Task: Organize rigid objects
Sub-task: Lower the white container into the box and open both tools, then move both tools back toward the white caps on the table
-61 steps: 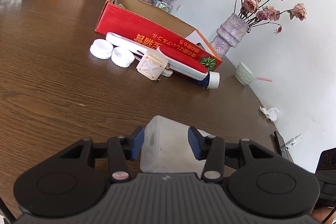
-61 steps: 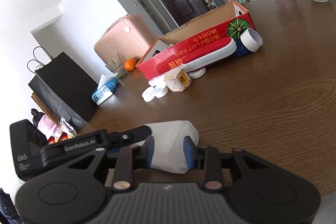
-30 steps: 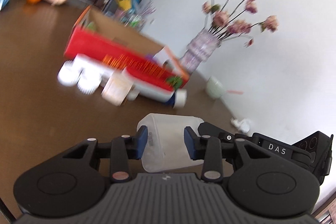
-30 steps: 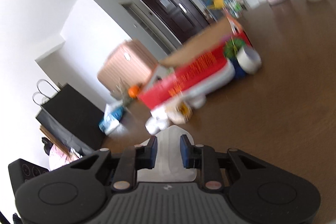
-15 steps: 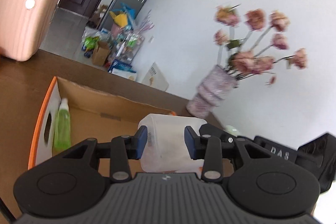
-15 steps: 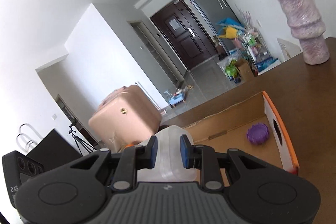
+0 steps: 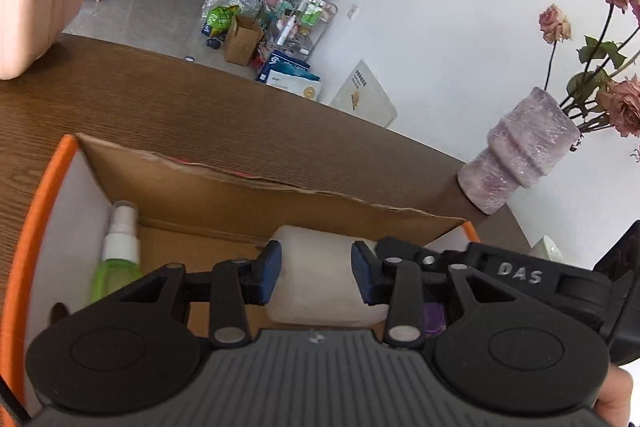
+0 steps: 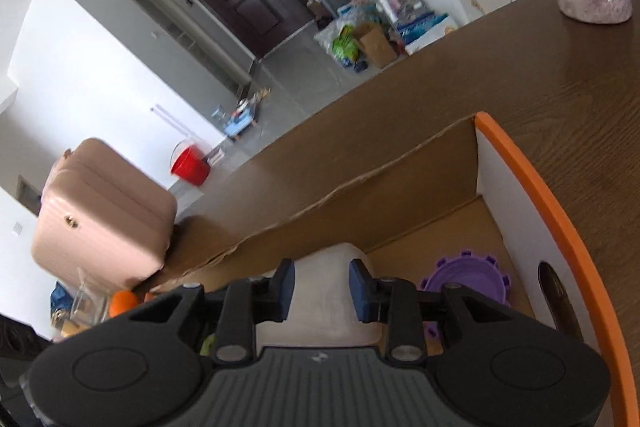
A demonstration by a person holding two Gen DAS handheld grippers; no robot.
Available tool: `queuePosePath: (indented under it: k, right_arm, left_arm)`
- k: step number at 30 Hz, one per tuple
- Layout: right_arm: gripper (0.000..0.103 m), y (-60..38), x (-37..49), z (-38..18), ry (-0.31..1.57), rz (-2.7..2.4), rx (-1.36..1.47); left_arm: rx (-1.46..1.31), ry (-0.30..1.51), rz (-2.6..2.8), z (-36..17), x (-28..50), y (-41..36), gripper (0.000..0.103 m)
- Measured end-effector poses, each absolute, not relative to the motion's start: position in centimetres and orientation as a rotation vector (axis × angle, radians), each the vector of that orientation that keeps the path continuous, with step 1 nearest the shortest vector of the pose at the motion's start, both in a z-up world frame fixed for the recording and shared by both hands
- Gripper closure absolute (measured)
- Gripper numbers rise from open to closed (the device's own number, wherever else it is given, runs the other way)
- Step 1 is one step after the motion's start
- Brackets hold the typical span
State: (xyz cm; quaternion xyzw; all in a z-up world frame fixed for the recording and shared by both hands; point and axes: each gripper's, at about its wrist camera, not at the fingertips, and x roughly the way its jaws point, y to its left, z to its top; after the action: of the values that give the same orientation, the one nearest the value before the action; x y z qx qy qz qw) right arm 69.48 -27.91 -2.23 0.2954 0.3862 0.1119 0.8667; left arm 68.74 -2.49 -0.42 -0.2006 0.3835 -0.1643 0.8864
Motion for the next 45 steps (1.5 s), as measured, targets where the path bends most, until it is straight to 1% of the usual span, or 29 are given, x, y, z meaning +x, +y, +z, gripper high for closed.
queuePosePath:
  k: [2,7,8,9,10,11,12,14,15,16,19,21,22,23,26,29,34,36,41,45]
  right_arm:
    - [0.067,-27.8,69.6,-2.1,0.802,0.259,0.618]
    - [0.064,-28.6,67.9,0.8,0.762,0.293,0.539]
    - [0.061,-28.8,67.2,1.7,0.748,0.299,0.508]
    - [0.059,-29.1,66.3,2.7,0.734,0.304,0.474]
    - [0.053,-29.3,65.3,3.6,0.718,0.308,0.438]
    - [0.046,-29.8,64.2,4.6,0.699,0.31,0.4]
    - [0.043,-30.1,62.5,5.5,0.678,0.306,0.355]
    - [0.029,-30.3,59.3,6.9,0.632,0.284,0.23]
    - [0.025,-30.3,57.5,7.3,0.6,0.267,0.162]
    - [0.02,-30.2,55.8,7.7,0.567,0.255,0.1]
    - [0.018,-30.1,50.2,7.8,0.491,0.242,-0.012]
    - [0.017,-30.2,46.0,8.0,0.443,0.249,-0.043]
    - [0.015,-30.2,43.9,7.6,0.415,0.26,-0.054]
    - [0.012,-30.1,41.7,7.2,0.391,0.266,-0.064]
    - [0.007,-30.2,36.2,5.4,0.359,0.275,-0.1]
    - [0.007,-29.5,32.5,3.6,0.36,0.272,-0.145]
    - [0.007,-29.2,27.3,2.1,0.306,0.28,-0.102]
    - [0.007,-29.3,25.5,1.3,0.293,0.29,-0.074]
    - [0.007,-29.2,22.0,-0.6,0.296,0.296,-0.074]
    - [0.005,-29.7,20.5,-1.2,0.291,0.266,-0.019]
  left_arm:
    - [-0.396,0.78,-0.33,0.1,68.2,-2.0,0.062]
    - [-0.277,0.729,-0.278,3.4,64.7,-0.7,0.054]
    - [-0.237,0.711,-0.269,4.2,63.6,-0.5,0.05]
    - [-0.192,0.684,-0.251,5.0,62.3,-0.5,0.043]
    - [-0.149,0.645,-0.223,5.8,60.7,-0.3,0.039]
    - [-0.106,0.6,-0.19,6.5,59.1,-0.1,0.031]
    - [-0.063,0.553,-0.163,7.1,57.4,0.1,0.027]
    - [0.019,0.489,-0.118,7.9,53.9,0.6,0.024]
    - [0.044,0.466,-0.094,8.2,52.2,0.9,0.021]
    - [0.057,0.448,-0.071,8.5,50.4,1.1,0.02]
    - [0.063,0.401,-0.012,8.7,44.7,1.8,0.015]
    - [0.049,0.357,0.016,8.3,40.3,2.3,0.006]
    - [0.048,0.339,0.025,8.0,38.2,2.4,0.005]
    - [0.043,0.318,0.028,7.5,36.0,2.4,0.001]
    - [0.078,0.307,0.053,5.6,31.0,2.0,0.0]
    - [0.14,0.306,0.062,3.9,27.1,1.1,0.0]
    - [-0.052,0.316,0.034,1.3,21.8,2.6,0.0]
    - [-0.062,0.321,0.028,0.7,20.5,2.8,0.0]
    - [0.021,0.301,0.048,0.5,18.2,2.1,0.0]
    - [-0.006,0.295,0.042,0.7,17.3,2.1,0.0]
